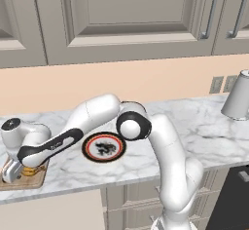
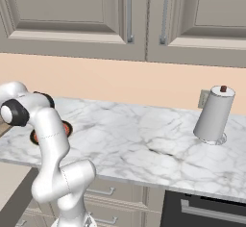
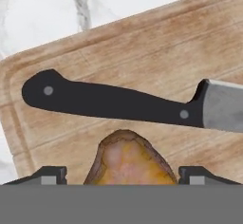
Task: Pick up the knife from the drawer and place it on the cutting board. Then place the meat from the plate to the cutting board.
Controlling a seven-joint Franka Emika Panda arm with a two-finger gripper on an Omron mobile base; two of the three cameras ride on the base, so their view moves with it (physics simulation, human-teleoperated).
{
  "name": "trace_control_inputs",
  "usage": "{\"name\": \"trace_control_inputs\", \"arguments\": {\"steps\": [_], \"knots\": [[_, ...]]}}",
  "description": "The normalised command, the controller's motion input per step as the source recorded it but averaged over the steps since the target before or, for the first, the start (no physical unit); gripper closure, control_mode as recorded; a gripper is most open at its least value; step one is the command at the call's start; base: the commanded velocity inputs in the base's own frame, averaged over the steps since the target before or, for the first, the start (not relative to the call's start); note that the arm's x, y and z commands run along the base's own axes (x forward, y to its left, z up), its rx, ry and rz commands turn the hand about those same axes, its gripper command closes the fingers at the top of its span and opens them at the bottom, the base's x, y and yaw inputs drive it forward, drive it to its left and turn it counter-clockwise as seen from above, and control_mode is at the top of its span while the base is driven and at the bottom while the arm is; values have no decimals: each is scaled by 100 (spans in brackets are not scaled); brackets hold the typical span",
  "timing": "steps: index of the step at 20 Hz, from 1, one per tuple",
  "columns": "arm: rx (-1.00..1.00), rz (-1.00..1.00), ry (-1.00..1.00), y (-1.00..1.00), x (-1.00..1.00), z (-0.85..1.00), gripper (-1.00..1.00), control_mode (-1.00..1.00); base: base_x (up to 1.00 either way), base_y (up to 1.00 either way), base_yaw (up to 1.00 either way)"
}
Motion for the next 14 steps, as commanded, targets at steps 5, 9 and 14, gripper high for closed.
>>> {"name": "trace_control_inputs", "arguments": {"steps": [5,9,14], "knots": [[-1,0,0,-1,0,26,-100,-100,0,0,0],[0,0,0,-5,-2,38,-100,-100,0,0,0],[0,0,-11,-15,-34,51,-100,-100,0,0,0]]}}
